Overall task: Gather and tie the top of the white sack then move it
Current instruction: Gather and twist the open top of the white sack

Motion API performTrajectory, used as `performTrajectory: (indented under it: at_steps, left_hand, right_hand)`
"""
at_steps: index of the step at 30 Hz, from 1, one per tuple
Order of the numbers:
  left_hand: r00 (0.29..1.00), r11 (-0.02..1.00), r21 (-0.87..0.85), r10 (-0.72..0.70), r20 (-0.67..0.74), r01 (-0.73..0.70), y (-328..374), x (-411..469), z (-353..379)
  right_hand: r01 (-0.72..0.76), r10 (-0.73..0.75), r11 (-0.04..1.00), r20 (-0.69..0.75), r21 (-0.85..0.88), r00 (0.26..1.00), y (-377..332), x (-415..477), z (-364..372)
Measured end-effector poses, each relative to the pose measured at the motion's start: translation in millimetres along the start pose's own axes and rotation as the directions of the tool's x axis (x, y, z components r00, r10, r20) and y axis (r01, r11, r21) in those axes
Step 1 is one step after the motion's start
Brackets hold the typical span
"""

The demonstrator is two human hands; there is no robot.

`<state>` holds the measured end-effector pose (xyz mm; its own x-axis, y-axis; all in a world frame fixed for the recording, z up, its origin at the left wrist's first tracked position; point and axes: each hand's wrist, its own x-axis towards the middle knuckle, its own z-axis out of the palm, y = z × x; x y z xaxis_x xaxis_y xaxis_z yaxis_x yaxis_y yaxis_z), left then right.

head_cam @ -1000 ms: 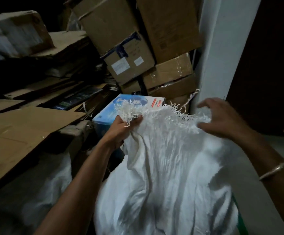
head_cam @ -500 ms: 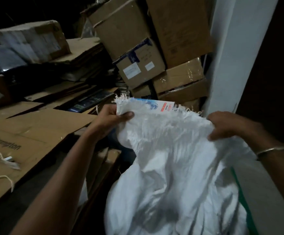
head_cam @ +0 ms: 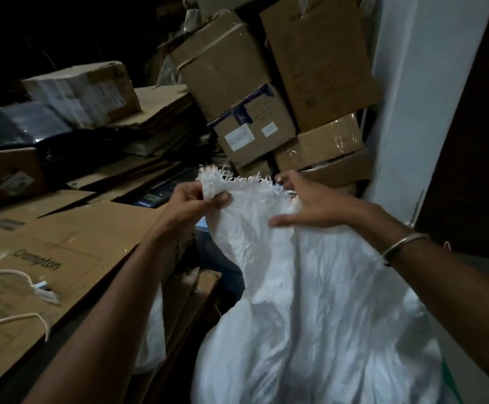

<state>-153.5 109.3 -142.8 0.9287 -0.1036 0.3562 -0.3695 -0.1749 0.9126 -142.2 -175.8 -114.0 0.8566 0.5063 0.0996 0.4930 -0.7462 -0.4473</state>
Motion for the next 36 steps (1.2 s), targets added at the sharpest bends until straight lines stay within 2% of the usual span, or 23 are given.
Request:
performTrajectory:
  at_steps: [4,7,9,11,12,14,15,17,19,20,22,24,26,27,29,31,33,34,36]
  left_hand:
    - [0.998,0.999,-0.037,-0.004,0.058,0.006,1.5,8.4,-5.0]
    - [0.996,0.998,-0.024,-0.055,0.068,0.057,1.0,11.5,-14.7]
    - [0.996,0.997,0.044,-0.069,0.051,0.067,4.7,17.5,-12.7]
    - [0.998,0.973,0.225,-0.032,-0.05,0.043,7.6,25.8,-7.7]
    - [0.988,0.939,0.343,0.02,-0.154,0.035,7.4,27.1,-3.7]
    - [0.899,0.854,0.519,0.196,-0.391,0.04,7.8,16.8,17.4]
    - [0.848,0.824,0.567,0.284,-0.447,0.023,6.5,6.9,35.7]
    - [0.801,0.818,0.574,0.37,-0.471,-0.04,2.3,-14.8,78.2]
    - [0.819,0.887,0.461,0.29,-0.496,-0.035,-4.3,-24.5,105.3]
    - [0.847,0.934,0.356,0.199,-0.492,-0.013,-8.2,-23.3,108.0]
    - [0.927,0.993,0.115,0.013,-0.374,0.032,-5.9,-21.9,109.6]
    - [0.97,0.992,-0.087,-0.104,-0.218,0.087,5.2,-24.2,110.8]
    - [0.976,0.967,-0.191,-0.189,-0.11,0.166,15.9,-24.9,109.0]
    - [0.977,0.968,-0.166,-0.2,-0.071,0.186,15.9,-24.1,106.7]
    - [0.989,0.99,0.012,-0.141,-0.05,0.142,9.4,-22.1,99.9]
    - [0.993,0.986,0.144,-0.069,-0.098,0.082,-0.7,-21.9,96.5]
    - [0.972,0.973,0.171,-0.116,-0.206,0.152,-14.7,-18.4,96.6]
    - [0.963,0.96,0.154,-0.205,-0.177,0.233,-16.1,-16.0,95.6]
    - [0.941,0.943,0.002,-0.332,0.071,0.333,-20.0,-13.1,95.4]
  right_hand:
    - [0.081,-0.081,0.996,-0.007,-0.038,0.997,-6.1,18.5,15.3]
    - [0.093,-0.093,0.994,-0.015,0.048,0.996,1.0,28.9,14.6]
    - [0.124,-0.124,0.986,-0.01,0.112,0.992,2.7,29.9,16.2]
    - [0.069,-0.061,0.98,-0.048,0.186,0.997,5.3,32.1,16.3]
    - [0.007,0.011,0.974,-0.078,0.224,0.997,8.0,34.5,16.5]
    - [-0.066,0.116,0.949,-0.146,0.309,0.982,5.6,36.8,19.4]
    - [-0.063,0.136,0.943,-0.203,0.327,0.97,1.7,38.2,23.8]
    - [-0.027,0.12,0.963,-0.339,0.268,0.933,-10.3,36.7,37.0]
    - [-0.016,0.103,0.98,-0.439,0.196,0.893,-16.6,32.6,45.5]
    - [-0.02,0.118,0.977,-0.454,0.213,0.883,-15.9,29.5,46.9]
    - [-0.046,0.174,0.956,-0.432,0.291,0.885,-8.5,22.6,46.0]
    - [-0.06,0.197,0.937,-0.38,0.344,0.904,-4.1,15.3,43.6]
    - [-0.047,0.209,0.881,-0.299,0.471,0.931,-4.7,11.4,42.4]
    - [-0.059,0.224,0.853,-0.262,0.519,0.939,-7.0,10.4,42.5]
    - [-0.104,0.264,0.856,-0.255,0.507,0.93,-12.2,9.5,42.9]
    - [-0.13,0.269,0.903,-0.304,0.409,0.914,-15.4,10.0,42.1]
    - [-0.128,0.232,0.932,-0.287,0.338,0.929,-17.8,11.9,39.0]
    - [-0.127,0.214,0.945,-0.276,0.301,0.937,-19.7,11.9,36.5]
    - [-0.09,0.158,0.968,-0.29,0.234,0.944,-22.0,12.3,32.0]
